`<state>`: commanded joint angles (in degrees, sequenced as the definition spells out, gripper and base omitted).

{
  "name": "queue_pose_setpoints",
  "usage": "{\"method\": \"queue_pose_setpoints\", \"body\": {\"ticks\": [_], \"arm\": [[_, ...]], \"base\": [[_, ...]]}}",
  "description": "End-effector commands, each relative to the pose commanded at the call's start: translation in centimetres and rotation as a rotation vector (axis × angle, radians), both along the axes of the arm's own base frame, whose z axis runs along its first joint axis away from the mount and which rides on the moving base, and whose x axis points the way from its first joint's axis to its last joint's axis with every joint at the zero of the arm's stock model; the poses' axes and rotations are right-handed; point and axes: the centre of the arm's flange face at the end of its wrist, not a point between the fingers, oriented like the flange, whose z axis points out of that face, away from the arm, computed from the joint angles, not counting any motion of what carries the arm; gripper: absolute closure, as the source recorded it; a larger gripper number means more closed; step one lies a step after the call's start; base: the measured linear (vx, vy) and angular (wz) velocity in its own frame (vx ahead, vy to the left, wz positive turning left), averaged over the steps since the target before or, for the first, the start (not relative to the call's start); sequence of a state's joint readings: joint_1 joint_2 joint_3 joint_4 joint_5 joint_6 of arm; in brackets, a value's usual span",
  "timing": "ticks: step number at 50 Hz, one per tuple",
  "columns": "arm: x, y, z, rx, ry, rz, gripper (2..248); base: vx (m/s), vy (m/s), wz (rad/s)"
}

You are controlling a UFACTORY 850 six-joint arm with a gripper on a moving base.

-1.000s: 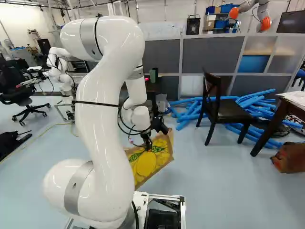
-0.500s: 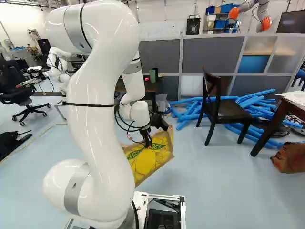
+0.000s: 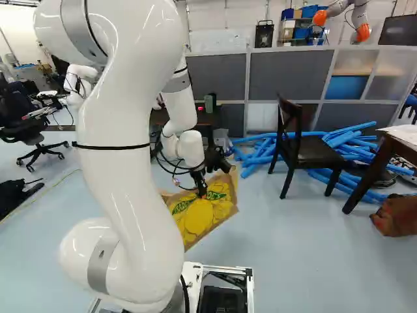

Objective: Pick up the bag on the ground and place it on the table

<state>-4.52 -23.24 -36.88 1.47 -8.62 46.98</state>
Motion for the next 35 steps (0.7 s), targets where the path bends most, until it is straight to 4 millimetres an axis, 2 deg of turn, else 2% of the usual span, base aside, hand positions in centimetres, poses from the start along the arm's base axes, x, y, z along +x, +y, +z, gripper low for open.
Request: {"method": "queue_pose_setpoints", "body": {"ticks": [35], "arm": [[-0.6,-0.5,5.1,0.002,-0.007,-0.012,224]], "base": [[0.0,0.0,0.0]]}}
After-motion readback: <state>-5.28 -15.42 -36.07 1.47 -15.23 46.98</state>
